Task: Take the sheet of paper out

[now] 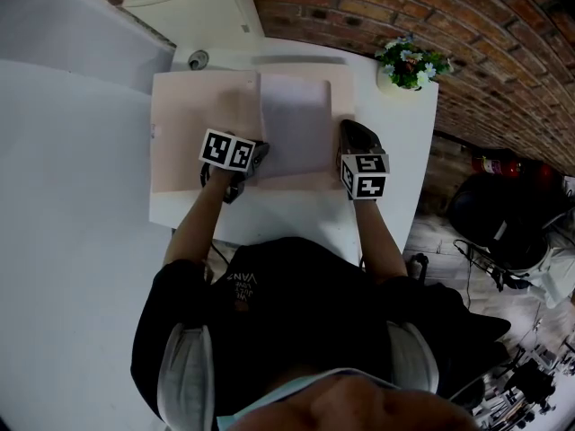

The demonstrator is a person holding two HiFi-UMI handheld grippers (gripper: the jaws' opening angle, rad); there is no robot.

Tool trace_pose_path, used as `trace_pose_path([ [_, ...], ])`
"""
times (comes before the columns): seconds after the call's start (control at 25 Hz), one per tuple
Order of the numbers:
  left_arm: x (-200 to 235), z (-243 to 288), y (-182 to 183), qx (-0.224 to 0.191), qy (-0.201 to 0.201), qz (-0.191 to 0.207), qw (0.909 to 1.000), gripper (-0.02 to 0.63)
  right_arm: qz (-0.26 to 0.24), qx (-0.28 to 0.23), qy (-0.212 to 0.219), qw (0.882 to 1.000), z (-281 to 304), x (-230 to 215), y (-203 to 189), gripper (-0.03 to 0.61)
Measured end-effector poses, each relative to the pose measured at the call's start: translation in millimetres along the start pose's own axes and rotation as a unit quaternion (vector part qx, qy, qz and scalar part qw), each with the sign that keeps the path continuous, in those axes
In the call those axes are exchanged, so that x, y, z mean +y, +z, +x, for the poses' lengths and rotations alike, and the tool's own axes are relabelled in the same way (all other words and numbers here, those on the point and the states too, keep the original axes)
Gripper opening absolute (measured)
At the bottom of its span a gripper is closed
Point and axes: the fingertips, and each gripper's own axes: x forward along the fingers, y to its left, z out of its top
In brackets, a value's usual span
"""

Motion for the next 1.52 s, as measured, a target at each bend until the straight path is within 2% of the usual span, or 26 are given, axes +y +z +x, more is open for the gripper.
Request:
trace_pose_path([
  [0.72, 5.4, -30.8, 0.0, -0.049, 0.003, 0.009, 0.9987, 0.002, -0.012, 0.024, -0.005, 1.000, 4.2, 0.6, -5.4, -0.002],
  [1.52, 8.4, -68.7, -9.2, -0.092, 0.032, 0.017, 0.9951, 0.002, -0.022, 0.029, -0.008, 0.999, 3.7, 0.1, -5.2, -0.002],
])
